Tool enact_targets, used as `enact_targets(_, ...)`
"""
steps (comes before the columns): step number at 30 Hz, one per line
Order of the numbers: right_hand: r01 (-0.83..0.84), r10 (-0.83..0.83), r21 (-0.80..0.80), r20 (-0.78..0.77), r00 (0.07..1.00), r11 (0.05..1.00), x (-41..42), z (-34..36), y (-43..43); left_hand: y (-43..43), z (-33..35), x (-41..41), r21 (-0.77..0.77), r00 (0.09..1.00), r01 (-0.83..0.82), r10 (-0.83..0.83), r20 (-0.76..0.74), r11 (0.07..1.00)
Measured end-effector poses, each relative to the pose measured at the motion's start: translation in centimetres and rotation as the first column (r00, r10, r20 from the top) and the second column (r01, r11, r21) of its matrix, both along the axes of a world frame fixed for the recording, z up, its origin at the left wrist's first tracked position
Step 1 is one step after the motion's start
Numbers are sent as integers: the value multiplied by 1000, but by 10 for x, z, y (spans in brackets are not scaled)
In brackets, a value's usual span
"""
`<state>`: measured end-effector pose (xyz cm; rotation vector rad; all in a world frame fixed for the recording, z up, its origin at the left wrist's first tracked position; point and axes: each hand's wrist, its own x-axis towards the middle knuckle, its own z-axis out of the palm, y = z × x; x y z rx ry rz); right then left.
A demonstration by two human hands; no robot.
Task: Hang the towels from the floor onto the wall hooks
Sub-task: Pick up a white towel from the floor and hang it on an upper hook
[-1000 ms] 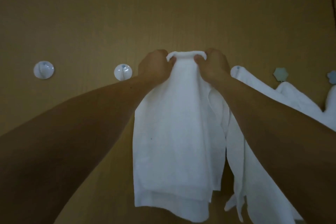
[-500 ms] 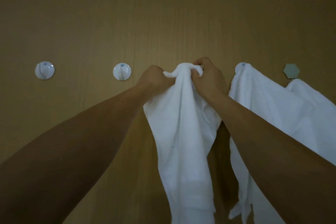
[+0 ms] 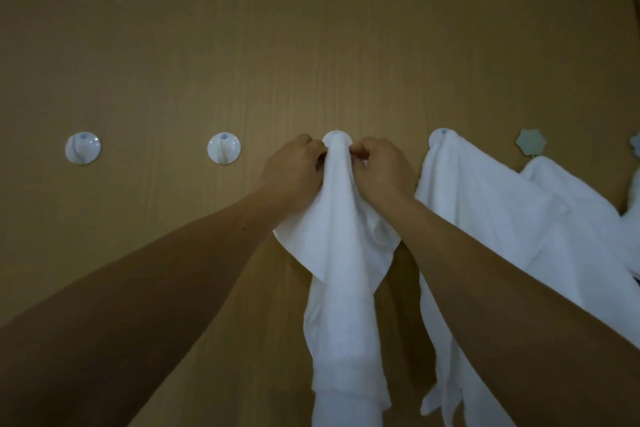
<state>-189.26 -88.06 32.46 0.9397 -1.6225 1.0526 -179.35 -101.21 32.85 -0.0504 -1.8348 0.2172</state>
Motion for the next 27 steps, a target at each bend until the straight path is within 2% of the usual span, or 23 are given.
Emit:
enact_targets(6,-200,201,-23,129,971,980,2,-18,-1,8,-9,2,285,982,154,-179,65,946)
enact_targets(9,-146,141,54,87,986,988,5,-24,1,11,-8,9,367,966,160,-221,132,917)
enact_targets(12,16,-17,87,10,1000,996,8,-24,6,16,-2,16,455,956,191,-270,114,869)
enact_targets(14,97,-96,39,-22,995,995,10,-22,9,18,-2,19,461,959,255,-285,-5,850)
enact_targets(15,80,-80,1,-17,997,997,11,-22,11,19,-4,20,445,953,287,-299,-46,848)
enact_targets(17,-63,64,-40,16,998,997,16,-24,12,21,-11,20,386,950,287,-313,5,877)
enact_targets(19,-139,138,19,38,990,990,21,-32,9,18,-21,15,346,942,285,-329,72,894)
enact_targets(22,-160,156,59,69,985,985,23,-47,2,13,-37,12,325,926,342,-375,41,881)
enact_targets(27,-354,347,18,155,925,935,28,-79,-2,8,-62,19,375,885,433,-466,-3,820)
